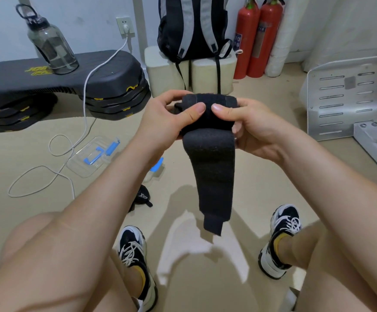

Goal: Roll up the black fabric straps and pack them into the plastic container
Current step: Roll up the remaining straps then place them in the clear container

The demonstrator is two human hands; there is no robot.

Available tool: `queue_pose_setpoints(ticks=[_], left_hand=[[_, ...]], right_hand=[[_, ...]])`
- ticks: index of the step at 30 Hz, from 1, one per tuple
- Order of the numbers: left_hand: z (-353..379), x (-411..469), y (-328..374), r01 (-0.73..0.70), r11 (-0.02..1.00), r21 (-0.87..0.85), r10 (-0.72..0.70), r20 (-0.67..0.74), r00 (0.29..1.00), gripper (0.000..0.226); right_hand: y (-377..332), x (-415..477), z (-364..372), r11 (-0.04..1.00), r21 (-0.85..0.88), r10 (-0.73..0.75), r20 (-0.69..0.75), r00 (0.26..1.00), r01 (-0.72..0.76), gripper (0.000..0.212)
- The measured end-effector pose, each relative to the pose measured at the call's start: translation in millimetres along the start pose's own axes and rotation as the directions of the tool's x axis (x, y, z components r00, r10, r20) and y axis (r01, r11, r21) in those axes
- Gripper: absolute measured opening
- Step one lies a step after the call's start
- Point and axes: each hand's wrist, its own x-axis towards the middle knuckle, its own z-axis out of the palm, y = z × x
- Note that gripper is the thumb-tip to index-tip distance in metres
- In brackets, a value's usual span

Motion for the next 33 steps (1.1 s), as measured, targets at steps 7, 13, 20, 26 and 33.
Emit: queue_pose_setpoints(ticks=[7, 13, 20, 26, 33], left_hand=[[-4.9, -0.9, -5.9, 0.073, 0.984, -0.163, -0.069, 0.035, 0.997, 0.015], [6.0, -2.5, -18.3, 0.134, 0.939, -0.318, -0.18, -0.12, 0.976, 0.045], [12.1, -6.6, -13.7, -0.078, 0.991, -0.106, 0.074, -0.045, 0.996, 0.004], [14.5, -5.7, -13.5, 0.106, 0.986, -0.127, -0.075, 0.232, 0.97, 0.023], [22.1, -9.8, -28.2, 0.177, 0.978, 0.108, -0.204, 0.344, 0.917, 0.011]], right_hand=[[-13.2, 3.0, -9.0, 0.926, 0.352, -0.066, -0.211, 0.975, 0.139, 0.015], [-16.4, 3.3, -6.4, 0.902, 0.409, -0.051, -0.211, 0.976, 0.136, 0.011], [-21.1, -5.6, 1.5, 0.89, 0.432, -0.046, -0.238, 0.97, 0.148, 0.026], [-10.4, 0.5, 3.2, 0.925, 0.357, -0.067, -0.185, 0.98, 0.13, 0.016], [-2.0, 16.9, -11.6, 0.967, 0.14, -0.131, -0.452, 0.883, 0.214, 0.028]])
